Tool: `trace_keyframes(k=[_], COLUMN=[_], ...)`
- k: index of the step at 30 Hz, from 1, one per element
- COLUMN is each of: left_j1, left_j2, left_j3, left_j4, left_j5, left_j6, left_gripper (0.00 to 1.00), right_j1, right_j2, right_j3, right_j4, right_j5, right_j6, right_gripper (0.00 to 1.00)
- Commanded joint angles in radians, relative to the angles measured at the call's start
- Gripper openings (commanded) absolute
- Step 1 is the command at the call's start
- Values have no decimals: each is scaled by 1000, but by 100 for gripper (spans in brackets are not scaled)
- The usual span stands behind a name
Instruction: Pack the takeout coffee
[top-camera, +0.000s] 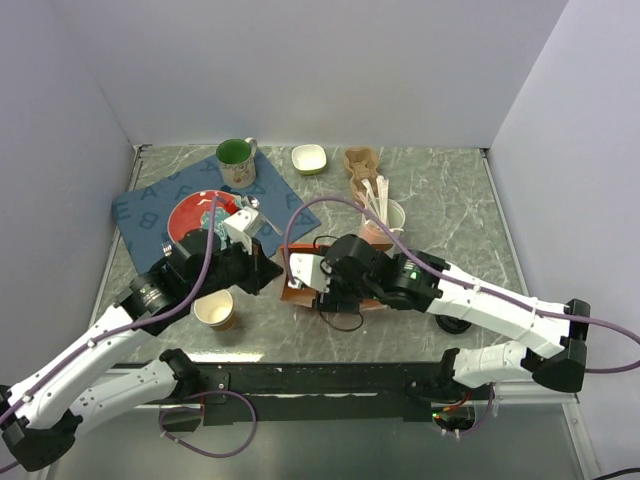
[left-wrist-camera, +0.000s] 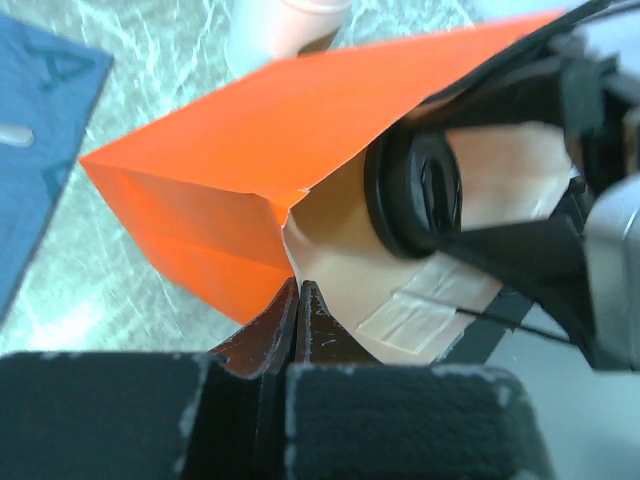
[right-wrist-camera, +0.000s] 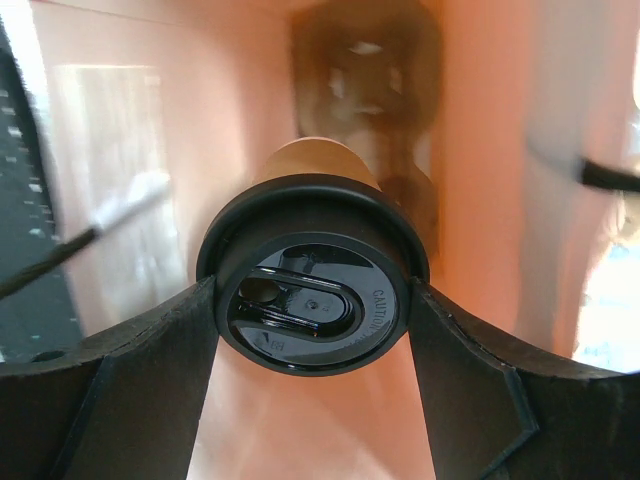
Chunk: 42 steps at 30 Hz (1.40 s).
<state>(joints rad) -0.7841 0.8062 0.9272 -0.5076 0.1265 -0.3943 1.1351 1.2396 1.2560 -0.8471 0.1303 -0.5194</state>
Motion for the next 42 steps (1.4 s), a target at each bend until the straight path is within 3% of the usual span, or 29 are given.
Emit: trace_keyframes(k=[1,5,10,21,29,33,42], left_j1=[5,5,6,5,5,5,5], left_j2=[-82,-153,-187,-191,-211,-226,-275], left_j3=[-29,-116,-162,-203,-222,-228,-249], left_j4=[119,129,130,173,219,207,147], left_j5=[15,41,88,174,200,209,180], left_j6=[58,77,110,146,118,118,132], left_gripper=[1,1,1,1,1,1,1], right_j1=[72,103,86,-18,-20,-26,-52], right_j2=[7,11,-11,-8,17,9,23], right_j3=[34,19,-52,-63,-96,-130,-132], right_j4=[19,43,109,158,201,230,186], right_j5=[17,58,146,132,181,143,48], right_j6=[56,75,-28,-180,-294,-387,-432], right_gripper=[57,57,58,59,59,59,59])
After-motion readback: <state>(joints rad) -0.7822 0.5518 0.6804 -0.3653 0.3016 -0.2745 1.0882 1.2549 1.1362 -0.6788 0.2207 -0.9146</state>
